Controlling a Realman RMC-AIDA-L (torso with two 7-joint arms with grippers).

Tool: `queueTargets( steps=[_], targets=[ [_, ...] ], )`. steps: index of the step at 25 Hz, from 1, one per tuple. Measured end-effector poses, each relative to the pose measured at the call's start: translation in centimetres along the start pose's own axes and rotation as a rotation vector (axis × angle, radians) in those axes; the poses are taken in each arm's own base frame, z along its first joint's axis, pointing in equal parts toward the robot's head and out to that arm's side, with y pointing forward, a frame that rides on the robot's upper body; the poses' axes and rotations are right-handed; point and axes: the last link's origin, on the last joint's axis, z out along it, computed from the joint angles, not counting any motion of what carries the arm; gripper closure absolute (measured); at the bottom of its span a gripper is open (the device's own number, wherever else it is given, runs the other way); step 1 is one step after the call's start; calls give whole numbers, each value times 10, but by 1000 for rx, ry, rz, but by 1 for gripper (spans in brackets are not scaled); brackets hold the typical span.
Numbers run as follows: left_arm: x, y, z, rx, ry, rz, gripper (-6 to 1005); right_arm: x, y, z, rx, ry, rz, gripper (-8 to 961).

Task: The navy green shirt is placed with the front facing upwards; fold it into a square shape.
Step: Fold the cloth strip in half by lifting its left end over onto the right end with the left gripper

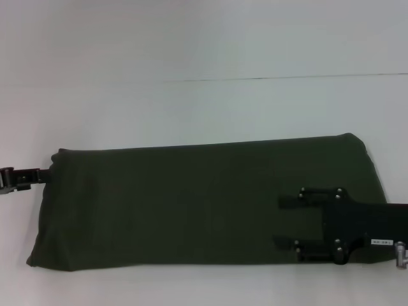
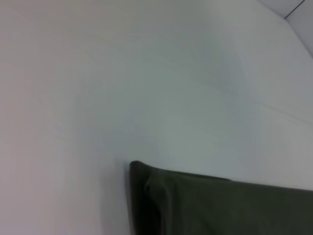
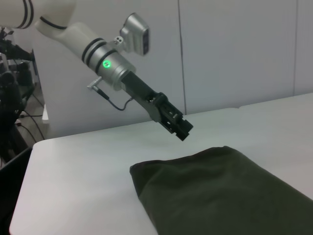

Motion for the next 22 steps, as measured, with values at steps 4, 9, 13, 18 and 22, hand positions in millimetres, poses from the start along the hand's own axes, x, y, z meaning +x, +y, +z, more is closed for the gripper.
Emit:
queueTargets(
  steps=[4, 9, 13, 18, 22],
  targets=[
    [1, 1, 6, 11, -18, -23, 397, 0, -1, 5, -9, 10, 1, 206],
    [-2, -2, 6, 21, -17, -49, 393, 2, -1, 9, -11, 11, 15, 208],
    [-5, -3, 7, 29, -29, -46, 370, 4, -2, 13, -8, 12, 26, 209],
    [-6, -1, 7, 33, -49, -45, 312, 7, -1, 16, -4, 14, 23, 211],
    [-5, 1, 8, 32, -57, -40, 239, 9, 1, 20, -9, 11, 25, 212]
  ],
)
